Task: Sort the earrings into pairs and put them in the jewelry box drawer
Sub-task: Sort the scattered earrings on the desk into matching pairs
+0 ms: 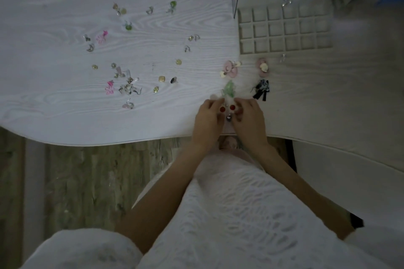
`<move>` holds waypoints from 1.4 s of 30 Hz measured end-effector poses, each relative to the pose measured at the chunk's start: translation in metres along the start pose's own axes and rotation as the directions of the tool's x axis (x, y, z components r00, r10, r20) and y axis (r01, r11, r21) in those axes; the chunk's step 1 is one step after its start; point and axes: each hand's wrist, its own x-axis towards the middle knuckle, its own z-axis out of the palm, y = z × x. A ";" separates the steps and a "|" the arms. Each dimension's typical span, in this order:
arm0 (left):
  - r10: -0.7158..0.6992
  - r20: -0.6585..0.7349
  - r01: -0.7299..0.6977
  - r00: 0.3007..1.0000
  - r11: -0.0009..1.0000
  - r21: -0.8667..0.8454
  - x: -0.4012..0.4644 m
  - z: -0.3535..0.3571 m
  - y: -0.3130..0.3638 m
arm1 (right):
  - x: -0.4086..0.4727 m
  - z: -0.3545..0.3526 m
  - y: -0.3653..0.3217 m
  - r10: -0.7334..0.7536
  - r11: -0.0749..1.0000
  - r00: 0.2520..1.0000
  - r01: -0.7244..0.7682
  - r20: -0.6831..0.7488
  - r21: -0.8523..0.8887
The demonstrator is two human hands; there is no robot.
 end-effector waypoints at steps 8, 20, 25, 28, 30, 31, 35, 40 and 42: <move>0.047 0.010 -0.047 0.999 0.995 0.083 -0.010 0.005 0.012 | -0.001 -0.005 0.005 -0.056 0.998 0.998 0.056 0.027 -0.016; -0.002 0.053 -0.002 0.999 0.998 0.070 -0.013 0.001 0.015 | 0.007 -0.009 0.015 -0.146 0.977 0.983 0.161 0.111 -0.139; 0.010 0.029 -0.012 1.000 0.997 0.077 -0.009 -0.003 0.007 | 0.007 -0.010 0.011 -0.149 0.970 0.981 0.169 0.121 -0.176; 0.069 -0.030 -0.067 0.997 0.996 0.059 -0.005 -0.008 0.002 | 0.006 -0.011 0.007 -0.135 0.971 0.982 0.157 0.131 -0.182; 0.090 -0.078 -0.087 0.993 0.995 0.037 -0.003 -0.007 -0.003 | 0.004 -0.013 0.006 -0.100 0.973 0.986 0.125 0.137 -0.192; 0.069 -0.073 -0.067 0.995 0.997 0.023 -0.002 -0.007 -0.005 | 0.002 -0.013 0.006 -0.089 0.974 0.986 0.115 0.139 -0.194; 0.040 0.020 -0.040 0.999 0.999 0.001 0.002 -0.001 -0.002 | 0.003 -0.010 0.007 -0.049 0.980 0.993 0.068 0.106 -0.188; 0.070 0.068 -0.071 0.995 0.997 0.005 0.000 -0.002 -0.004 | 0.004 -0.001 0.001 -0.095 0.978 0.993 0.106 0.071 -0.179; 0.041 0.091 -0.043 0.995 0.999 0.013 0.000 -0.009 -0.006 | 0.001 -0.002 -0.002 -0.102 0.973 0.990 0.120 0.096 -0.195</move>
